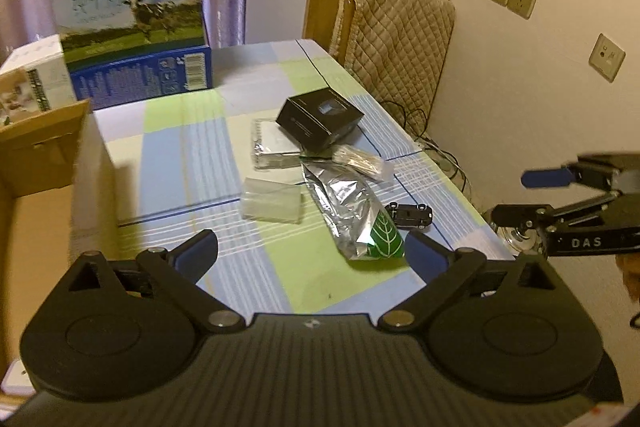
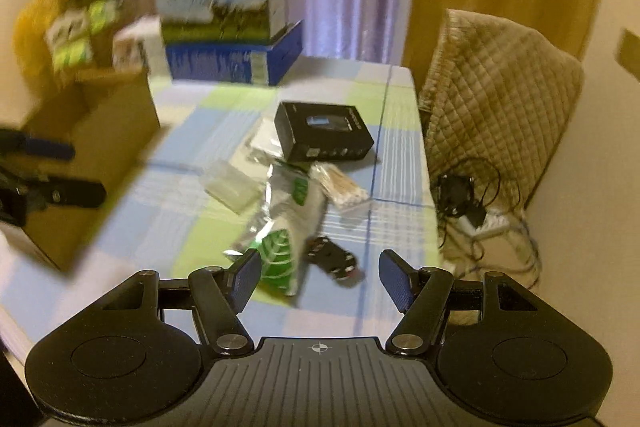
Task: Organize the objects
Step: 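Move both tools back toward the silver pouch and toy car, then grasp the silver leaf-print pouch with the left tool while the right tool grasps the black toy car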
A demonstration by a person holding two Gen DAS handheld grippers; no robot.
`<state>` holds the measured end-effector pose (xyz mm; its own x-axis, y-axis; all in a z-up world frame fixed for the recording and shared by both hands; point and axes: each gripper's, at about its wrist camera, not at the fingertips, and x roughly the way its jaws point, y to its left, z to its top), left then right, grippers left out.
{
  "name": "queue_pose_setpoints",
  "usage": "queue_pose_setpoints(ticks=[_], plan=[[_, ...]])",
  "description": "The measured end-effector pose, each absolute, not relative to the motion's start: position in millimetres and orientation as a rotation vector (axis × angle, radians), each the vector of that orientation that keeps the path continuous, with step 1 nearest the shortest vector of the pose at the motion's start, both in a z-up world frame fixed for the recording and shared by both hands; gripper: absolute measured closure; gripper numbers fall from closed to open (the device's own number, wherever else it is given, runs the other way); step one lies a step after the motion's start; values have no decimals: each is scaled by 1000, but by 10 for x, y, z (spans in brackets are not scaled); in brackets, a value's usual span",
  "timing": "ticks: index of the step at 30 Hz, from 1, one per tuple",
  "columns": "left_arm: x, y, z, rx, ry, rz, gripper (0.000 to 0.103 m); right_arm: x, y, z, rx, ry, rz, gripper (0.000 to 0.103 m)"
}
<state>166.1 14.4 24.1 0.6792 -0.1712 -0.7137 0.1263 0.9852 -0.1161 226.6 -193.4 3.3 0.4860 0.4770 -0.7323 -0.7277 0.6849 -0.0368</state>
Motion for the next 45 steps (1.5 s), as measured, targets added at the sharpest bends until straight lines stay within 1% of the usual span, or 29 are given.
queue_pose_setpoints(ticks=[5, 8, 13, 24, 26, 29, 31, 33, 39, 45], plan=[[1926, 64, 19, -48, 854, -173, 5, 2632, -1727, -203, -563, 839, 880, 40], [2092, 25, -139, -28, 890, -166, 5, 2813, -1594, -369, -642, 892, 940, 45], [2320, -3, -354, -33, 936, -184, 5, 3018, -1361, -685, -770, 939, 1016, 56], [2607, 11, -577, -29, 967, -197, 5, 3343, -993, -1154, -913, 1025, 1095, 60], [2624, 18, -603, -30, 970, -197, 5, 3372, -951, -1205, -945, 1041, 1105, 61], [2646, 19, -644, -36, 974, -200, 5, 3377, -905, -1249, -995, 1044, 1105, 68], [2664, 14, -678, -42, 980, -202, 5, 3386, -885, -1275, -1007, 1048, 1103, 72], [2686, 1, -708, -49, 985, -206, 5, 3374, -883, -1307, -1028, 1051, 1105, 75], [2800, -96, -811, -74, 1008, -229, 6, 3463, -970, -1287, -932, 1081, 1067, 76], [3030, -267, -974, -151, 1048, -273, 14, 3576, -1162, -1196, -769, 1101, 971, 76]])
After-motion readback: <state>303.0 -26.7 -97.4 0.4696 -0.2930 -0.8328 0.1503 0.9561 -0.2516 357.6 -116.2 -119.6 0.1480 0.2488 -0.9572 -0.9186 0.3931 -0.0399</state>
